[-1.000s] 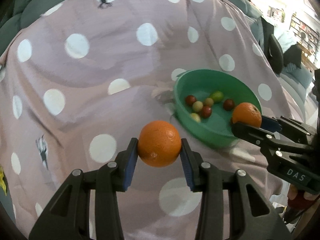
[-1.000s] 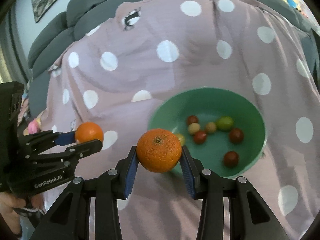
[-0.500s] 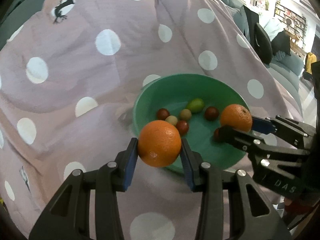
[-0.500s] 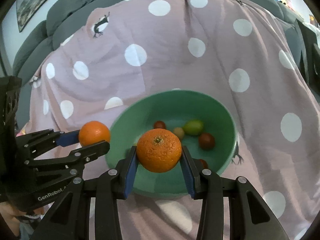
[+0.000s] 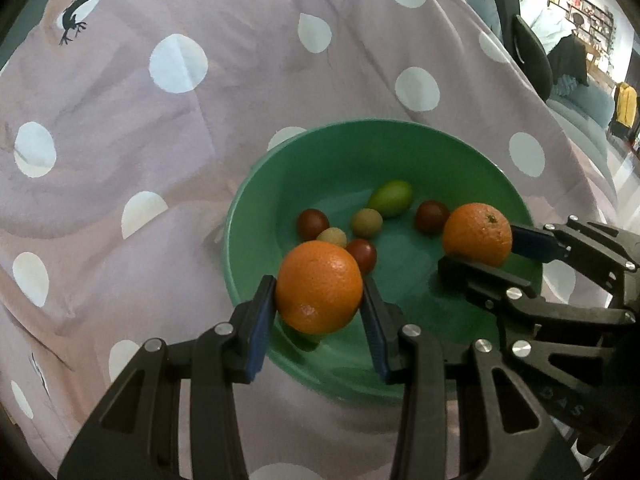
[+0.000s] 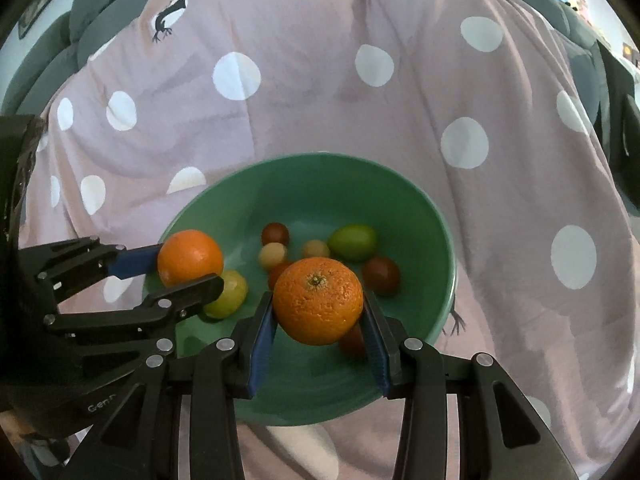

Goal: Organize fruits
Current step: 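Carry both oranges over the green bowl, then lower both oranges into the bowl and open both tools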

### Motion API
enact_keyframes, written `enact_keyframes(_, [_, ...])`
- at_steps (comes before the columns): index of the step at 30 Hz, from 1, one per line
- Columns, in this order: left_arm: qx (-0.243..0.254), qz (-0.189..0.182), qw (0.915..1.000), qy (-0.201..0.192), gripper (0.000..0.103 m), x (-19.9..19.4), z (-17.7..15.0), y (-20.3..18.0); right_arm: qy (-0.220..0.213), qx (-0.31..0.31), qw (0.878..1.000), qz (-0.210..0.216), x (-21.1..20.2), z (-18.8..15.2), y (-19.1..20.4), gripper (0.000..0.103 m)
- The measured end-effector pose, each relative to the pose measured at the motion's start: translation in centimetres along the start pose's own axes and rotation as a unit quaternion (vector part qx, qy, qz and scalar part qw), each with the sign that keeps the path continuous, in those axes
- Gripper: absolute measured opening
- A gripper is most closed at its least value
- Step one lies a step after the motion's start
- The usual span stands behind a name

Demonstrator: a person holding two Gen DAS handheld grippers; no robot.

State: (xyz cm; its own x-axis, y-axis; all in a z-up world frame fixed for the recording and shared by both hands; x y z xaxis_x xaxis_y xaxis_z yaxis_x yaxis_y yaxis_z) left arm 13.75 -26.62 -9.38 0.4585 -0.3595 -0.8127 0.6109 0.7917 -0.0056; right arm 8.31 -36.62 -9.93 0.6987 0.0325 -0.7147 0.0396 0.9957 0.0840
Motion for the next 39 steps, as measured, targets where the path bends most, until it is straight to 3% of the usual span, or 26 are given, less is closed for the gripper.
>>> enact_keyframes(19, [0.018,0.013,0.9986,0.048,0.042,2.5,1.2,0.3,0.038,-0.046,0.997,-0.046,2.7,0.7,-0.4,0.043])
enact_keyframes(39, [0.048,0.042,0.9958,0.067,0.042,3.5,1.3,-0.2,0.052,-0.057,0.995,-0.065,2.9,0.7,-0.6,0.043])
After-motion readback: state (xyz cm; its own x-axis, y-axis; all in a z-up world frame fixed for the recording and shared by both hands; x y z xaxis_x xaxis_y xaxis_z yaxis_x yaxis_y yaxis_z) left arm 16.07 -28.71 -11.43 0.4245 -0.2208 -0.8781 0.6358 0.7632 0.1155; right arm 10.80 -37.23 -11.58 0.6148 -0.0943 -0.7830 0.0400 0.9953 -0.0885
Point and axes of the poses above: each gripper's, at about its wrist camera, not at the fingertips, and x roughly the way its jaws point, y to its left, z to its top, the point moved 4 cm from there along x, roughly the way its jaws point, and after that the axes turned 5 degrees about -z, right-handed, at the moved point
